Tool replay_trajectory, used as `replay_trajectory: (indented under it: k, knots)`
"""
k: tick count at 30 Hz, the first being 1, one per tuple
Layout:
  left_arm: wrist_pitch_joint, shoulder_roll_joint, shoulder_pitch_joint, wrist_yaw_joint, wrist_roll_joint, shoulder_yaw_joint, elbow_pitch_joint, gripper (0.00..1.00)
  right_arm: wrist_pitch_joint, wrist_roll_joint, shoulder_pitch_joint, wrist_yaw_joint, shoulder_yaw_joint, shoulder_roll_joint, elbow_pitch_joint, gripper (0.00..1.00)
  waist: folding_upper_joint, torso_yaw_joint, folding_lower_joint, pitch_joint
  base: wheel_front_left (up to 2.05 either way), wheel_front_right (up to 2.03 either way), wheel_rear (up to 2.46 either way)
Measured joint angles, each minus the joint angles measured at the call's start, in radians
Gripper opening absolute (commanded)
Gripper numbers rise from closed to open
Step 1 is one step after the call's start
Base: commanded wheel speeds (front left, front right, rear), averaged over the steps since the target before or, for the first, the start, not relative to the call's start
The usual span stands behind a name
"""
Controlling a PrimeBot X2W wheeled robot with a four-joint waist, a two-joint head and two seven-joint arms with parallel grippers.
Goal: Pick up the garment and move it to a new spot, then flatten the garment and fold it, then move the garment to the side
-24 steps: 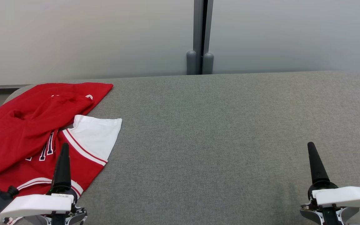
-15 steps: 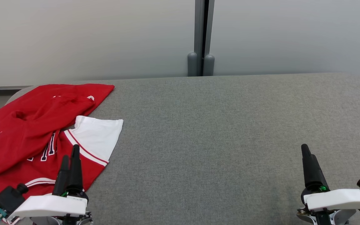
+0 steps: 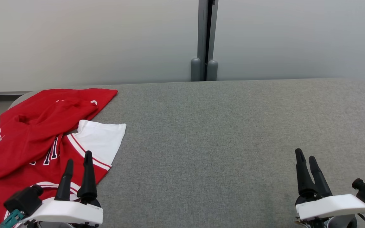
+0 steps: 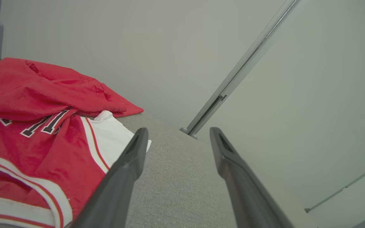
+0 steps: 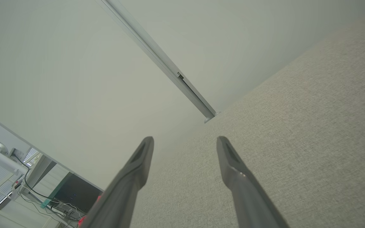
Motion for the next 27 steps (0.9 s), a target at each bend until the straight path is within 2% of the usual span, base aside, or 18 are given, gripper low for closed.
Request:
replay_trajectory:
  k: [5,14,19,27]
  knots:
    - [-0.016,0.014,0.008,0.04,0.071,-0.026,-0.004,1.0,-0.016,-0.022,0.009,0.0,-0.003,-0.002,-0.009,1.0,0.0,-0.002,0.0,-0.007,0.0,0.0,0.0]
    - [-0.04,0.038,0.02,0.085,0.174,-0.06,-0.021,1.0,-0.04,-0.123,0.011,0.0,0.025,-0.003,-0.018,1.0,0.0,0.001,0.0,-0.019,0.0,0.0,0.0]
    - [-0.057,0.049,0.031,0.093,0.224,-0.083,-0.041,1.0,-0.057,-0.218,0.02,0.0,0.051,-0.003,-0.016,1.0,0.0,0.0,0.0,-0.024,0.0,0.0,0.0]
    - [-0.077,0.058,0.041,0.109,0.311,-0.091,-0.048,1.0,-0.077,-0.301,0.025,0.0,0.064,-0.004,-0.02,1.0,0.0,-0.003,0.0,-0.026,0.0,0.0,0.0]
